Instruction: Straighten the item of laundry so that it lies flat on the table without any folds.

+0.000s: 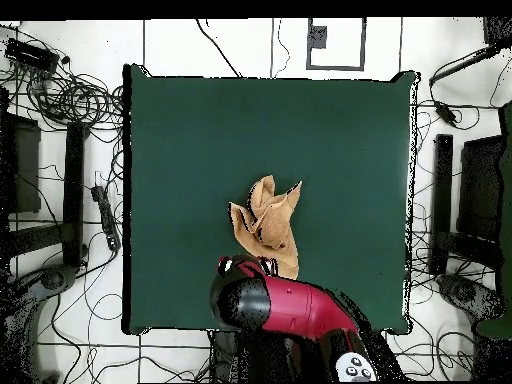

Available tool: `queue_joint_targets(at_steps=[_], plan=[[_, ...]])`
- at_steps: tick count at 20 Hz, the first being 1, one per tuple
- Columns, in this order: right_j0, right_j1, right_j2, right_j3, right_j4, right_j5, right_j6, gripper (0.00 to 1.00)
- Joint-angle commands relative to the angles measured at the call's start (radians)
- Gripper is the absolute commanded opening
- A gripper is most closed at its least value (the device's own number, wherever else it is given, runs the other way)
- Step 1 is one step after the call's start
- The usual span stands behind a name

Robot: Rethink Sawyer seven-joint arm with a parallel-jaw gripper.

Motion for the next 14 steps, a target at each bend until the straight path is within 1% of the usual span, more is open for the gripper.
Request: queue_joint_targets(at_steps=[1,3,6,9,12,14], plan=[[0.042,-0.004,0.053,-0.043,-0.033,0.022,0.104,1.0],[0.029,0.01,0.064,-0.048,-0.031,0.018,0.098,1.0],[0.015,0.075,0.081,-0.049,-0.014,-0.016,0.117,1.0],[0.023,0.19,0.084,-0.074,0.0,-0.073,0.145,1.0],[0.04,0.304,0.07,-0.115,-0.004,-0.179,0.17,1.0],[0.043,0.363,0.055,-0.133,0.0,-0.205,0.18,1.0]])
